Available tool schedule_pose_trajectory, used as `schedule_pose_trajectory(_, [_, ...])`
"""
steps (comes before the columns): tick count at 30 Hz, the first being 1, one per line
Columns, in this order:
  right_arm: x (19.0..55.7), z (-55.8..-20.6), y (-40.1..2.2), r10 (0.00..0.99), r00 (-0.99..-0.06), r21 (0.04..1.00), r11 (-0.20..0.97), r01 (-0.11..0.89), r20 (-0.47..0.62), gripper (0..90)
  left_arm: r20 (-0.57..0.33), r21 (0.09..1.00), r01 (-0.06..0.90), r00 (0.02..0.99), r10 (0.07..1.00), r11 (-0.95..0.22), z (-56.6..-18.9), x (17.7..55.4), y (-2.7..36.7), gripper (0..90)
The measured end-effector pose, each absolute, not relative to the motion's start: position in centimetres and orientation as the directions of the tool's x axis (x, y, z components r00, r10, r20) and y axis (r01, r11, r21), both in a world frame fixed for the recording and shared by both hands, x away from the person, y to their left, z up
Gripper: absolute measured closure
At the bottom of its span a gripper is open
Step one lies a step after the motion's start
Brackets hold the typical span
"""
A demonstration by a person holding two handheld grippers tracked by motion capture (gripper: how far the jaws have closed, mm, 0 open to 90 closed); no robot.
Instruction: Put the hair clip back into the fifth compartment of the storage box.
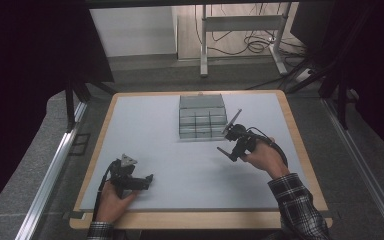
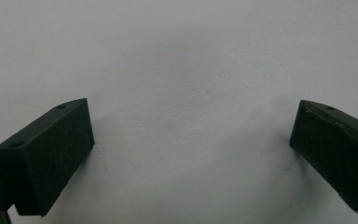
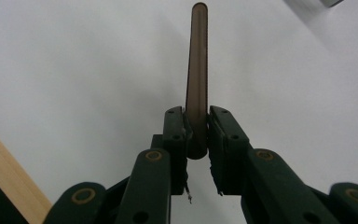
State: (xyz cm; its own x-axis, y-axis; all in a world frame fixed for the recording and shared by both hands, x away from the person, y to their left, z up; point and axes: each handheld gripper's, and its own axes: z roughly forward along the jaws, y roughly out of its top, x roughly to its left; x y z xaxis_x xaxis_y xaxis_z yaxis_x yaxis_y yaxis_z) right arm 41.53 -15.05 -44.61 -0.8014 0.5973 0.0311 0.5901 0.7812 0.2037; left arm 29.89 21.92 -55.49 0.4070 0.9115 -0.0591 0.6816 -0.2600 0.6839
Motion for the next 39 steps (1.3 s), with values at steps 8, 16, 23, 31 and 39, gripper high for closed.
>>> schedule_pose_trajectory(8, [41.7, -44.2, -14.8, 0.606, -0.795, 0.246, 0.766, 0.594, 0.029, 76.3, -0.059, 0.684, 0.682, 0.407, 0.912, -0.260, -55.5, 29.9, 21.9, 0.0])
schedule_pose_trajectory(16, [41.9, -44.0, -14.5, 0.614, -0.789, 0.296, 0.749, 0.592, 0.023, 76.3, -0.059, 0.684, 0.681, 0.407, 0.912, -0.260, -55.5, 29.9, 21.9, 0.0])
schedule_pose_trajectory(23, [42.1, -43.7, -14.2, 0.615, -0.789, 0.331, 0.741, 0.585, 0.018, 76.3, -0.059, 0.684, 0.682, 0.407, 0.912, -0.260, -55.5, 29.9, 21.9, 0.0])
schedule_pose_trajectory(31, [42.5, -43.4, -13.9, 0.623, -0.782, 0.385, 0.718, 0.580, 0.015, 76.3, -0.059, 0.684, 0.682, 0.407, 0.912, -0.260, -55.5, 29.9, 21.9, 0.0])
schedule_pose_trajectory(39, [42.9, -43.6, -13.6, 0.633, -0.774, 0.427, 0.696, 0.578, 0.017, 76.3, -0.059, 0.684, 0.682, 0.407, 0.912, -0.260, -55.5, 29.9, 21.9, 0.0])
